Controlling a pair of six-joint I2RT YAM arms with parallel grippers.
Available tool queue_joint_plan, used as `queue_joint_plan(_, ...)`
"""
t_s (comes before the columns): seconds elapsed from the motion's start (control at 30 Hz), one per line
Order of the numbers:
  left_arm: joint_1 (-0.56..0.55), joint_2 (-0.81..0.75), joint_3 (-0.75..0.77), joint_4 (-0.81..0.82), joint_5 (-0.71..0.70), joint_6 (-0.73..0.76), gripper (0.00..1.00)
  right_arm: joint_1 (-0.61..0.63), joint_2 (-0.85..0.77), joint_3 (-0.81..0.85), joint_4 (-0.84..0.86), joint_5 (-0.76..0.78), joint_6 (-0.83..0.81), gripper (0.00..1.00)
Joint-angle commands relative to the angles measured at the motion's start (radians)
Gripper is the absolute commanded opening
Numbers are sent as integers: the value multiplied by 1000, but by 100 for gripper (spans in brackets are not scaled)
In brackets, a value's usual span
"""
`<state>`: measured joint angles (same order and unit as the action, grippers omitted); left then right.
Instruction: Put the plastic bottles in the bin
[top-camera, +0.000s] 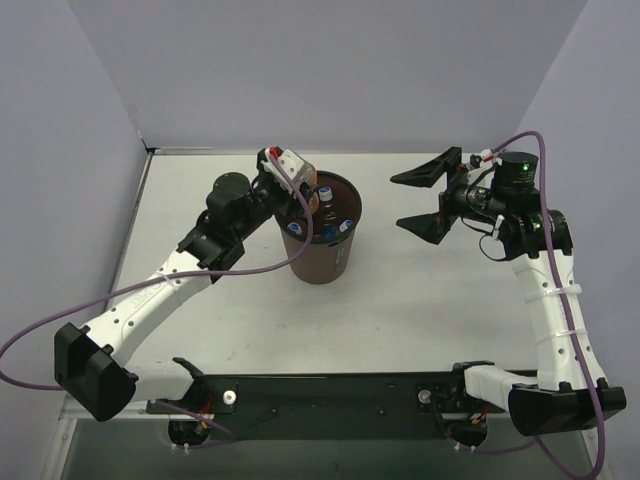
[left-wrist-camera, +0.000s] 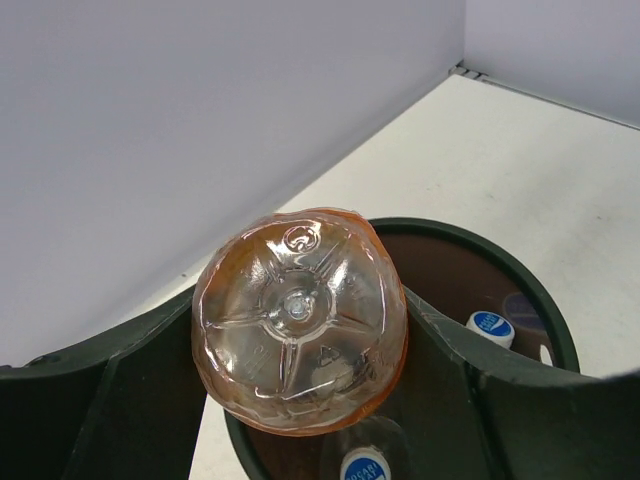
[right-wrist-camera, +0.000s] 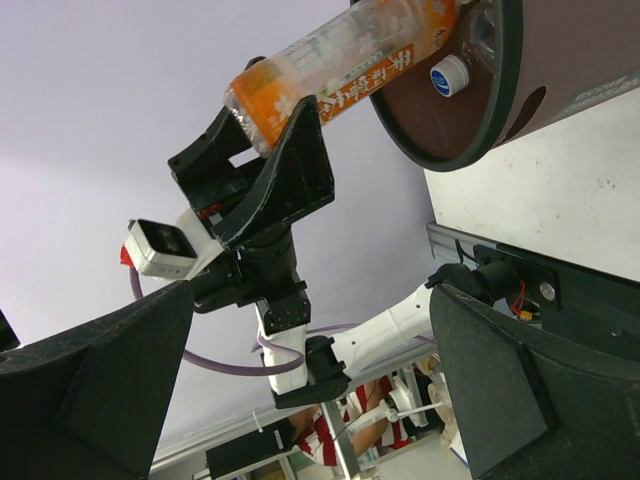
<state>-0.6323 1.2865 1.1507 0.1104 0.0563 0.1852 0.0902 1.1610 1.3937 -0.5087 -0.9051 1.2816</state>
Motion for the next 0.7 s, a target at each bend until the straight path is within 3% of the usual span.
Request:
queue_joint_plan(0.0,2,-29,-16,112,-24,92,65,-6,-15,-2,12,-17,-4,98)
queue_joint_plan(0.17,2,32,-104,212,-1,109,65,-7,-15,-4,12,-18,-2,98)
queue_joint_plan(0.37,2,131,-135,204,37,50,64,-9,-15,-2,12,-18,2,98)
queue_joint_plan(0.57,6,184,-34,51,27,-52,65,-15,-14,-1,12,-15,4,98)
queue_joint_plan(0.67,6,188,18,-29,27,-72,85,-15,-12,-2,13,-12,5,98)
